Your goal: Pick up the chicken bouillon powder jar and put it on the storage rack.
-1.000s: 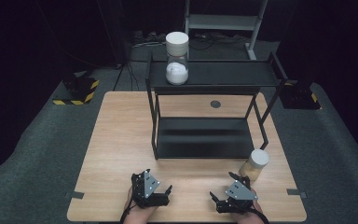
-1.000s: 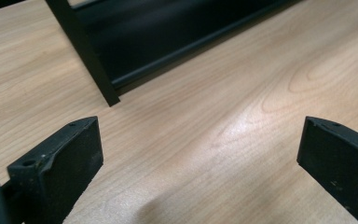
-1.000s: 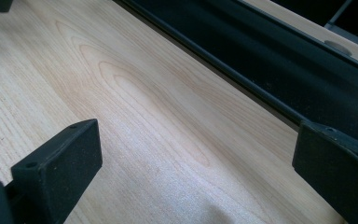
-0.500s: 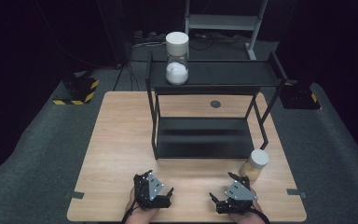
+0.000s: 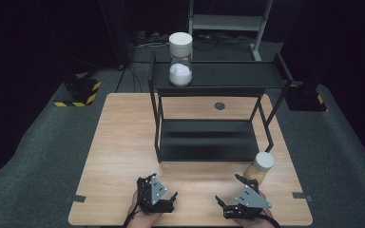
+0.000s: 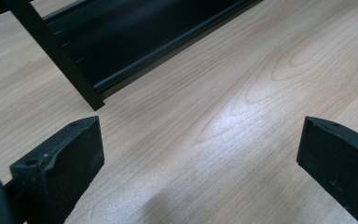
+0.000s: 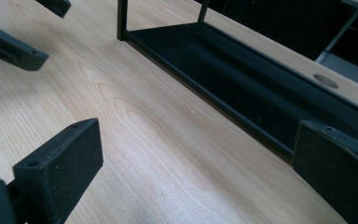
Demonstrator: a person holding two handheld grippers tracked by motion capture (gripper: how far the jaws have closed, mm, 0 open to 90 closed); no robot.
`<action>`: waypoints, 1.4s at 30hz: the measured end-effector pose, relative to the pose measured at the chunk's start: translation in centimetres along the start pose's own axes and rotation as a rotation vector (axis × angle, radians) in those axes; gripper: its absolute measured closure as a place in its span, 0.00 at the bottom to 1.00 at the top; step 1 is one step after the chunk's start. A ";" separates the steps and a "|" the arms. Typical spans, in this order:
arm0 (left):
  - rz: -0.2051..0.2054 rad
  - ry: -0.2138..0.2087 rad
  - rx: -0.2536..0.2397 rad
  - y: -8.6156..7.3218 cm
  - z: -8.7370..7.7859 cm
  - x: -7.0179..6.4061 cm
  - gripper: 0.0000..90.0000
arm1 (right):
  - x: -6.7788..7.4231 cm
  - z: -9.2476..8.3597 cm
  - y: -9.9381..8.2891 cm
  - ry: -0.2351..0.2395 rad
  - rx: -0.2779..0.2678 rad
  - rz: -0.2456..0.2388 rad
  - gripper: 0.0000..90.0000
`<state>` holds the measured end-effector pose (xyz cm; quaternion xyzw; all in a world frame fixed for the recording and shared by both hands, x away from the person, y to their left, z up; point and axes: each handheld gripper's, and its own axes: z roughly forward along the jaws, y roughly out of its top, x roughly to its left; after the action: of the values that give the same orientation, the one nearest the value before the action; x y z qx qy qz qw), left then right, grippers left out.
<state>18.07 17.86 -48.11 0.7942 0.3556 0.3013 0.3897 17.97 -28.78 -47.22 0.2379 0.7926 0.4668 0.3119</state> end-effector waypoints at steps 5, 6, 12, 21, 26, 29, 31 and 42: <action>-0.011 -0.009 -0.009 -0.2 -0.1 0.3 0.01 | 0.0 -0.9 0.5 -0.014 -0.024 -0.023 0.01; -0.016 -0.011 -0.010 -0.2 -0.1 0.4 0.01 | 0.0 -1.0 0.5 -0.016 -0.031 -0.025 0.01; -0.009 -0.015 -0.013 -0.2 -0.1 0.4 0.01 | -0.4 -1.8 0.8 -0.040 -0.066 -0.006 0.01; -0.003 -0.017 -0.017 -0.3 -0.1 0.3 0.01 | -1.7 -3.2 0.6 -0.095 -0.132 0.018 0.00; -0.007 -0.019 -0.019 -0.3 -0.1 0.4 0.01 | -2.2 -3.8 0.4 -0.120 -0.150 0.025 0.00; -0.008 -0.020 -0.019 -0.4 -0.2 0.5 0.01 | -2.5 -4.2 0.2 -0.144 -0.163 0.025 0.00; -0.009 -0.020 -0.022 -0.4 -0.2 0.5 0.01 | -2.7 -4.6 0.0 -0.176 -0.169 0.029 0.00; -0.004 -0.021 -0.027 -0.5 -0.2 0.4 0.01 | -3.3 -5.1 -1.2 -0.274 -0.156 0.071 0.00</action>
<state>17.99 18.50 -48.33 0.7913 0.3491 0.2971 0.4047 16.47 -34.54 -45.45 0.3024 0.6949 0.5008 0.4181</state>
